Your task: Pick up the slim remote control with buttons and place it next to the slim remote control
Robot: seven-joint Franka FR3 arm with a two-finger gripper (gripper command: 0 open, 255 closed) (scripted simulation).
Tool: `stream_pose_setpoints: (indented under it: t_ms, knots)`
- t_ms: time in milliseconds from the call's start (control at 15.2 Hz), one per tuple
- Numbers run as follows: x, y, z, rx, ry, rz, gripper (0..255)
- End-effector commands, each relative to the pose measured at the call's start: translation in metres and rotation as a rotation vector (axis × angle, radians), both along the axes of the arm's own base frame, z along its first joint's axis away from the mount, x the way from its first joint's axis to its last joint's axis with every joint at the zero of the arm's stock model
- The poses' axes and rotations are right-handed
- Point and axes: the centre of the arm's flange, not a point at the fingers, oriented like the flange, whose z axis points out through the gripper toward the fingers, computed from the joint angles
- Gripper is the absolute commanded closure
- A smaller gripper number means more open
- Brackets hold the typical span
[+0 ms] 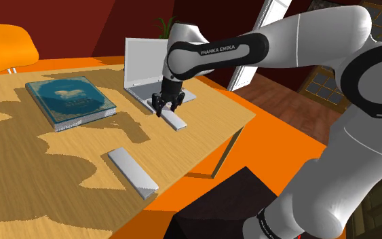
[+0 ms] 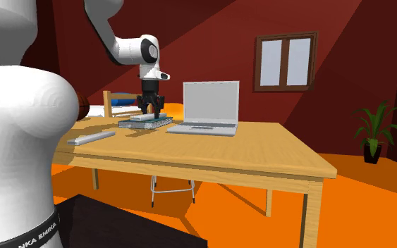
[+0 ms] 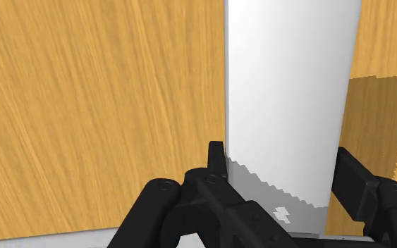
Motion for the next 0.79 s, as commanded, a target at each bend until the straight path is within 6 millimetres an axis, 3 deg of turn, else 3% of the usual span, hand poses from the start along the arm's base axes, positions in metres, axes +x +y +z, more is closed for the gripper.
stream_pose_setpoints:
  t_ms: [0,726]
  knots:
    - [0.001,0.026,-0.001,0.000,0.000,-0.001,255]
    - [0.008,0.171,0.000,0.000,0.000,-0.001,255]
